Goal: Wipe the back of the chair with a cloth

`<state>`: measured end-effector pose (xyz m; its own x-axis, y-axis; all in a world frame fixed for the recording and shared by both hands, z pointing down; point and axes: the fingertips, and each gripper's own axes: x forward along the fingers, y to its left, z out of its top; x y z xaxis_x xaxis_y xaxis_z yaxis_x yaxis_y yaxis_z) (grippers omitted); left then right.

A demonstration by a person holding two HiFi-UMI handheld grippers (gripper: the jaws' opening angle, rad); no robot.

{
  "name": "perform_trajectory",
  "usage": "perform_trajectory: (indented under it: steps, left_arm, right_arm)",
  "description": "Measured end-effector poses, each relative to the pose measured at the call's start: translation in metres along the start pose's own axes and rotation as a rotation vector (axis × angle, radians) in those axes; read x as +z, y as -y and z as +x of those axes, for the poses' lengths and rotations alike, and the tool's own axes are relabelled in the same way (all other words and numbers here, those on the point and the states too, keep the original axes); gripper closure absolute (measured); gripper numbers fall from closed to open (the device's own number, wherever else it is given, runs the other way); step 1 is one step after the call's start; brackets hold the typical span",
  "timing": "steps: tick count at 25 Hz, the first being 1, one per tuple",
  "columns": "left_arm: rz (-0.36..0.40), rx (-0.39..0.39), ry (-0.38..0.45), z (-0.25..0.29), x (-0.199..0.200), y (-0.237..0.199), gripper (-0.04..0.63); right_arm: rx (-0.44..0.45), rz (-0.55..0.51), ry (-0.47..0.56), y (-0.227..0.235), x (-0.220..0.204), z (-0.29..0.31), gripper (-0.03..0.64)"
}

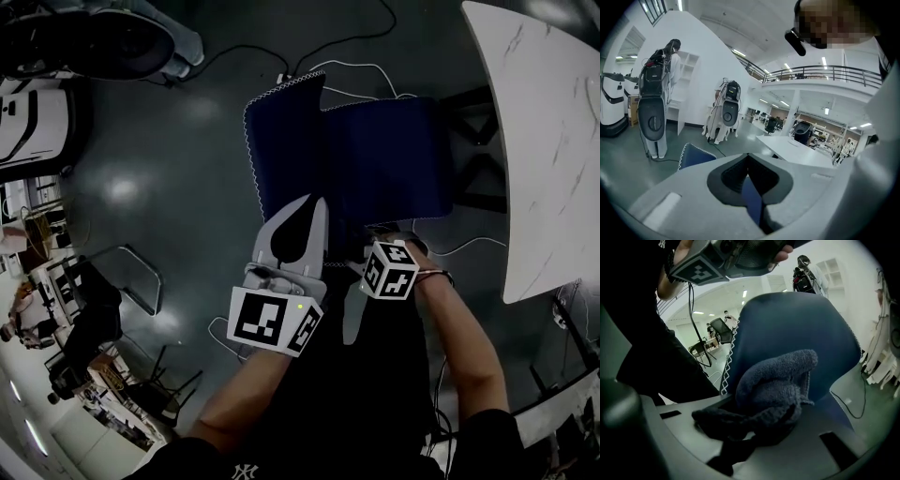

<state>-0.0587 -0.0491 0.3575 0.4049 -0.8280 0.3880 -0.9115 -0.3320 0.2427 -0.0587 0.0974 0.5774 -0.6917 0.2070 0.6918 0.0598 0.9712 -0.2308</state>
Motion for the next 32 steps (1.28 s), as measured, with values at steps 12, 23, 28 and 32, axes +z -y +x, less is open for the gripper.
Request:
perform_trajectory:
  steps: [12,23,28,32]
  left_arm:
    - [0.061,-0.073,-0.006,-0.042,0.019,0.026,0.586]
    - [0.112,-0.1,0.092,-0.094,0.087,0.03,0.586]
    - [0.132,-0.124,0.161,-0.103,0.12,0.045,0.586]
    - [0.145,-0.134,0.225,-0.116,0.15,0.052,0.586]
  right_arm:
    - [-0.197,0.129,0.129,0.004,0.051,-0.072,0.534]
    - [-0.408,0.127,0.266,-0.01,0.162,-0.18,0.534]
    - [-0.49,0.144,0.361,-0.014,0.204,-0.23,0.534]
    - [-0.542,0.158,0.44,-0.016,0.231,-0.267,0.534]
